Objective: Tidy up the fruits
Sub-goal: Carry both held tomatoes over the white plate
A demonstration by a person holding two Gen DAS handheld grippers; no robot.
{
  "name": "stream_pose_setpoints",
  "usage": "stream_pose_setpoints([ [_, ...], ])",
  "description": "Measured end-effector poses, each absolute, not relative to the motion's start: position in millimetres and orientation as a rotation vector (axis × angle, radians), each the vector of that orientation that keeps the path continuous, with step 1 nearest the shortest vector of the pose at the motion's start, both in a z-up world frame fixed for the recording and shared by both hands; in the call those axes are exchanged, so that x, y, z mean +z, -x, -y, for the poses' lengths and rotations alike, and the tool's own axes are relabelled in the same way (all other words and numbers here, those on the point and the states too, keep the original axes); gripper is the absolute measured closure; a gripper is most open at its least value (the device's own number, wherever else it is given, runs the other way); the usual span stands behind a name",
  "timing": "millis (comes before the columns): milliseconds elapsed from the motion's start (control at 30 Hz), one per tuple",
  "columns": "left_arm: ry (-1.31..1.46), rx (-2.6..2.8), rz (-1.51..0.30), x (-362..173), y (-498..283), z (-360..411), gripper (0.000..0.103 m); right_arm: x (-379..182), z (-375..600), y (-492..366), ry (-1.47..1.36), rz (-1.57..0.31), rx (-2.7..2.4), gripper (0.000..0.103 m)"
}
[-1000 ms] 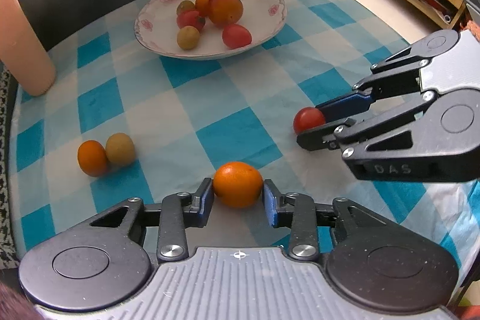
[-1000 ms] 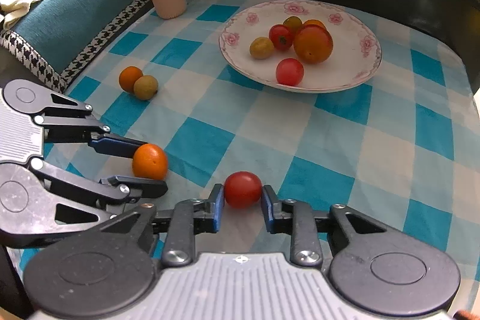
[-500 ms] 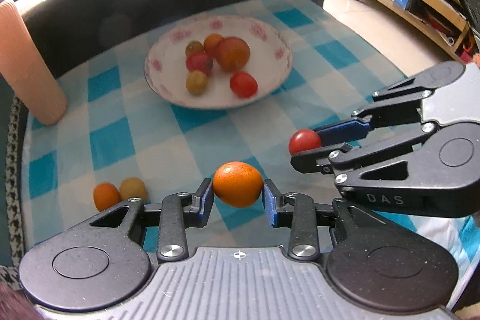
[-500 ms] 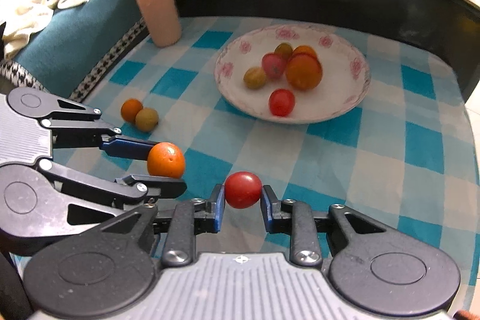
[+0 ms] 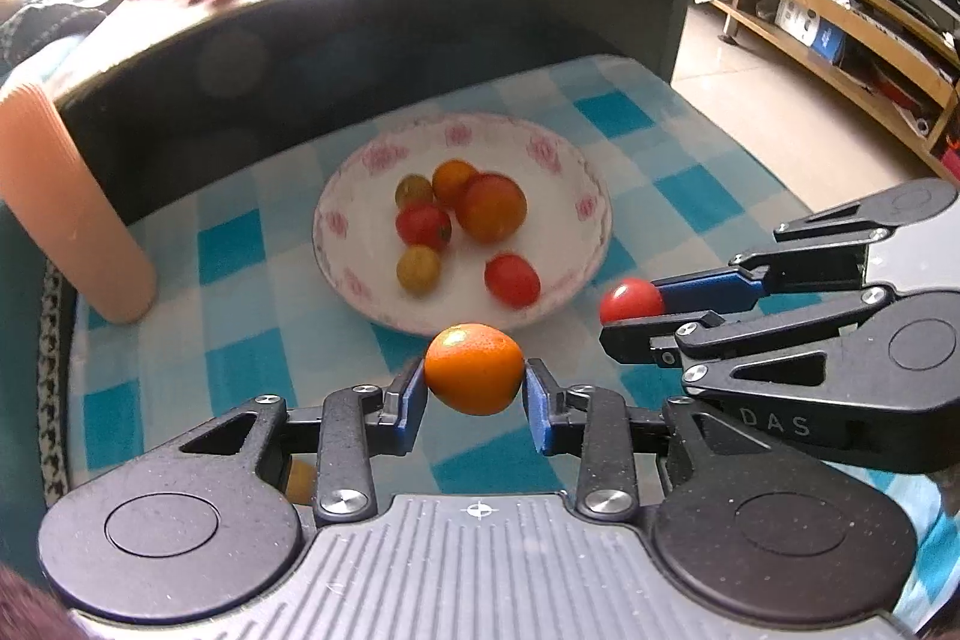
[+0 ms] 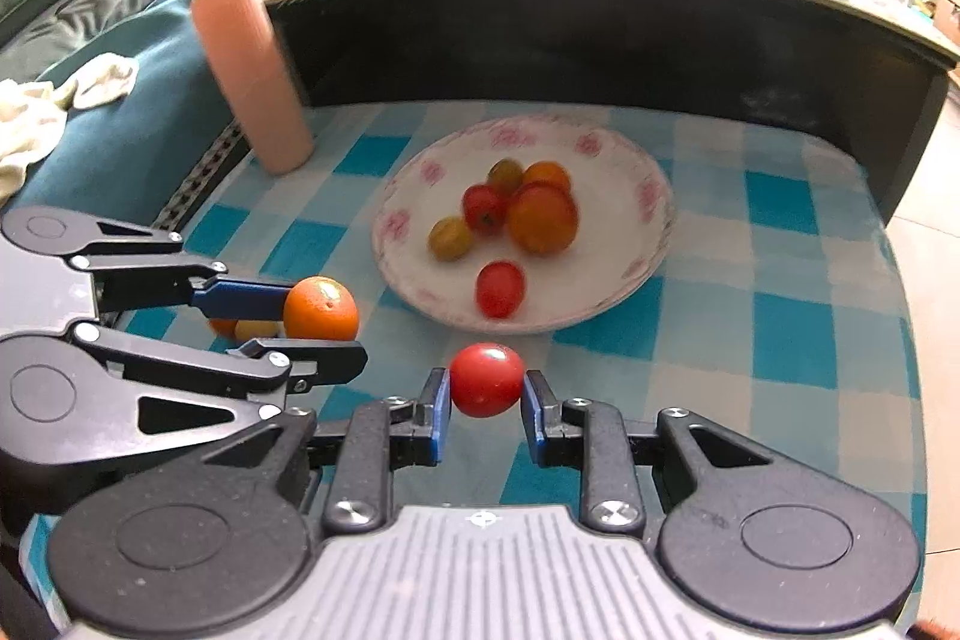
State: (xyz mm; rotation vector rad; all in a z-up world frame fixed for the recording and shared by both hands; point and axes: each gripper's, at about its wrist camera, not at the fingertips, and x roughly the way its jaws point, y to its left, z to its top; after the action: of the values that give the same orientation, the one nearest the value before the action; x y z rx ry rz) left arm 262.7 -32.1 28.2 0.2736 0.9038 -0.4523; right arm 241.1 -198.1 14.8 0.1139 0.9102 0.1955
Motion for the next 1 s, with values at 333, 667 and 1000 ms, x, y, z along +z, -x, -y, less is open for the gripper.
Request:
stream_pose_setpoints([
  [333, -0.237, -0.419, -0.862, 38.0, -285.3, 40.1, 0.061, 25.7, 211.7, -262.0, -0.125, -0.866, 0.134, 0.063],
  [667, -0.248, -0.434, -0.811, 59.0, -300.1, 34.1, 0.062, 37.5, 214.6, -281.0, -0.154, -0.827, 0.121, 0.063],
  [1000, -0.253, -0.397, -0.831, 46.5, -321.3, 36.2, 0.062, 37.1, 206.9, -307.8, -0.122, -0.817, 0.127, 0.063],
])
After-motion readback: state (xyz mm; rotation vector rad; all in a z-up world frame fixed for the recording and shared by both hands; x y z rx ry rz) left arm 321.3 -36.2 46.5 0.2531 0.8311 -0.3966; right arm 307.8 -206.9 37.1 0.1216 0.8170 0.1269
